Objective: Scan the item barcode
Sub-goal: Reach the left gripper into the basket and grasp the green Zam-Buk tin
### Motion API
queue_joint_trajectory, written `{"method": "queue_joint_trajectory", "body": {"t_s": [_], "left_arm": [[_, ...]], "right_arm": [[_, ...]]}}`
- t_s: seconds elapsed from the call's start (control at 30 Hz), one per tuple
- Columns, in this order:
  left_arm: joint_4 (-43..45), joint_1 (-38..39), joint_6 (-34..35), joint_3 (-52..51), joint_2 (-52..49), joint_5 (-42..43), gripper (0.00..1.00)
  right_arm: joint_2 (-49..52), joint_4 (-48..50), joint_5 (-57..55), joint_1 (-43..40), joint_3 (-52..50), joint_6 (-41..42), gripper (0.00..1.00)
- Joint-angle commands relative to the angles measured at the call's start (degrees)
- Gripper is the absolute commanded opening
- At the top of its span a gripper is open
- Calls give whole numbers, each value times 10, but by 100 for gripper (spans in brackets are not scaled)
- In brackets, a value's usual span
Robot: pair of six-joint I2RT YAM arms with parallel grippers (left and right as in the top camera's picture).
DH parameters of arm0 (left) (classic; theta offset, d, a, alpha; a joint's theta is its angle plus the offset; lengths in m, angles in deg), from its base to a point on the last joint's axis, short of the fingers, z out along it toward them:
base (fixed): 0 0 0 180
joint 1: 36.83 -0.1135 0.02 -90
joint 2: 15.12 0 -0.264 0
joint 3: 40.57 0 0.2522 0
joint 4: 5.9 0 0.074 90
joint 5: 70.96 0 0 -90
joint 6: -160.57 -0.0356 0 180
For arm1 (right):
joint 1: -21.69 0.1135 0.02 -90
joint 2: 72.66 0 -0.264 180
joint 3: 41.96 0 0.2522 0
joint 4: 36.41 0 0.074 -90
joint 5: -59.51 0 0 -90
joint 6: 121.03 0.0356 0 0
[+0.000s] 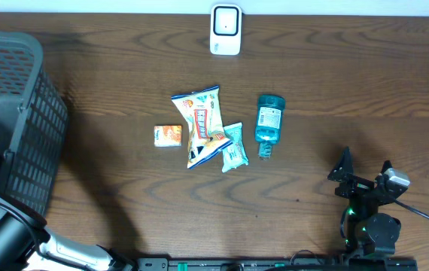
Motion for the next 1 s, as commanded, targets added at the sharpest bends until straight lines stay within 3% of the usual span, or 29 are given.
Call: {"method": "queue_joint_trajectory", "body": {"t_s": [0.0,0.37,0.67,0.97], "left_arm": [[4,-4,3,5,-27,-8,98],[-7,-19,3,5,-80,-36,99],[-32,-19,3,6,-59,-36,68],[-33,-19,3,6,92,-33,64]], "right_arm": [[-2,-1,-1,2,-1,7,99],[-2,-1,-1,2,-1,7,99],[-2,-1,-1,2,-1,7,99],[-2,-1,-1,2,0,7,99]]}}
